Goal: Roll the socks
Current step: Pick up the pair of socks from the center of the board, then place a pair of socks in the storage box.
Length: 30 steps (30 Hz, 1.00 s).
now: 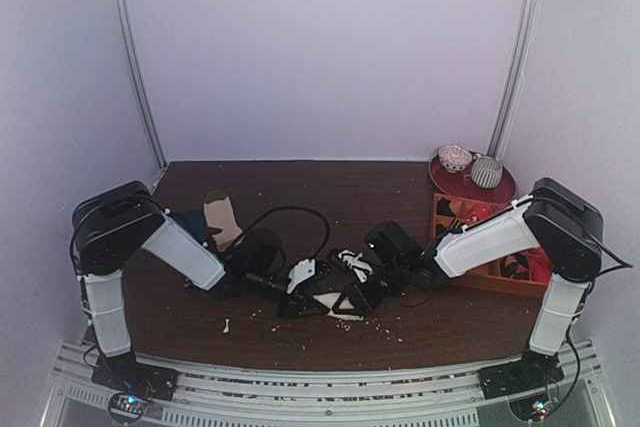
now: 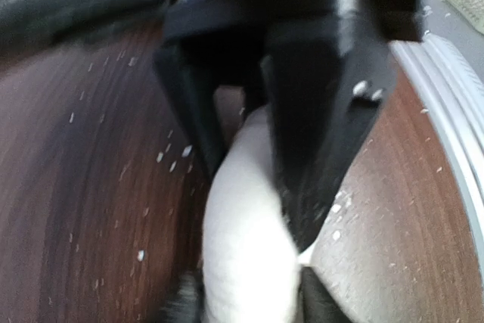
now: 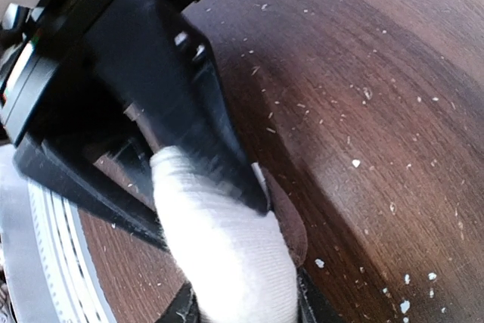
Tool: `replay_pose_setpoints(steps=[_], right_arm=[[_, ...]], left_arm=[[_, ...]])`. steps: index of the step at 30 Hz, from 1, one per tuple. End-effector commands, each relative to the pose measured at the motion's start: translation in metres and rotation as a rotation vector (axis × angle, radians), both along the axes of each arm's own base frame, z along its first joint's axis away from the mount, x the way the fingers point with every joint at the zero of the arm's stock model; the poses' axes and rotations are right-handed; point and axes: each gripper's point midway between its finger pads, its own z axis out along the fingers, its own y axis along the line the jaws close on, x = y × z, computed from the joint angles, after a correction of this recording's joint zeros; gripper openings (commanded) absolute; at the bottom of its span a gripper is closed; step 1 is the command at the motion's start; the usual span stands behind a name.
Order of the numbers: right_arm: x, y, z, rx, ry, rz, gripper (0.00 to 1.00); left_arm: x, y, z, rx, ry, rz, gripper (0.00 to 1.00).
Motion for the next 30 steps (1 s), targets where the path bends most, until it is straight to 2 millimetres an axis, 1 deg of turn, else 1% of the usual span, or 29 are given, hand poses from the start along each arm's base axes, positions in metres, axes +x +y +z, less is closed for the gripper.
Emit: replay_pose_setpoints(steps=[1, 3, 4, 6, 7, 9, 11, 13, 15, 16, 19, 22, 24, 26, 28, 30], right_arm=[[0.008, -0.031, -0.029, -0.152, -0.008, -0.123, 0.00], [0.021, -0.033, -0.017, -0.133, -0.037, -0.168, 0.00], [0.027, -0.034, -0.008, -0.120, -0.056, -0.191, 0.00], [0.042, -0.040, 0.007, -0.096, -0.090, -0.248, 0.00], [0.049, -0.043, 0.017, -0.084, -0.109, -0.277, 0.00], [0.065, -0.054, 0.035, -0.069, -0.151, -0.350, 0.00], [0.080, -0.069, 0.057, -0.061, -0.206, -0.431, 0.00], [0.095, -0.088, 0.085, -0.042, -0.268, -0.510, 0.00], [0.105, -0.110, 0.107, -0.040, -0.313, -0.575, 0.00], [0.109, -0.125, 0.114, -0.059, -0.332, -0.616, 0.00], [0.117, -0.176, 0.122, -0.139, -0.357, -0.743, 0.00], [0.115, -0.225, 0.123, -0.177, -0.371, -0.883, 0.00], [0.111, -0.261, 0.119, -0.215, -0.372, -0.984, 0.00], [0.110, -0.290, 0.118, -0.239, -0.366, -1.075, 0.00], [0.109, -0.318, 0.118, -0.266, -0.372, -1.163, 0.00], [0.109, -0.334, 0.118, -0.296, -0.391, -1.201, 0.00]], left_arm=[[0.008, 0.020, -0.010, 0.134, 0.007, 0.093, 0.59], [0.018, 0.021, 0.009, 0.105, -0.013, 0.116, 0.64], [0.024, 0.023, 0.018, 0.091, -0.020, 0.134, 0.70], [0.033, 0.027, 0.035, 0.064, -0.035, 0.172, 0.96], [0.037, 0.030, 0.043, 0.055, -0.045, 0.193, 0.98], [0.044, 0.035, 0.056, 0.054, -0.071, 0.236, 0.98], [0.051, 0.040, 0.067, 0.057, -0.097, 0.276, 0.98], [0.058, 0.045, 0.079, 0.052, -0.119, 0.326, 0.98], [0.067, 0.052, 0.095, 0.029, -0.135, 0.379, 0.98], [0.072, 0.056, 0.101, 0.015, -0.137, 0.403, 0.98], [0.085, 0.070, 0.121, -0.041, -0.145, 0.486, 0.98], [0.097, 0.082, 0.138, -0.109, -0.146, 0.548, 0.98], [0.099, 0.085, 0.149, -0.154, -0.132, 0.543, 0.98], [0.105, 0.087, 0.157, -0.192, -0.114, 0.565, 0.98], [0.108, 0.086, 0.163, -0.219, -0.111, 0.563, 0.98], [0.108, 0.085, 0.165, -0.234, -0.117, 0.557, 0.98]])
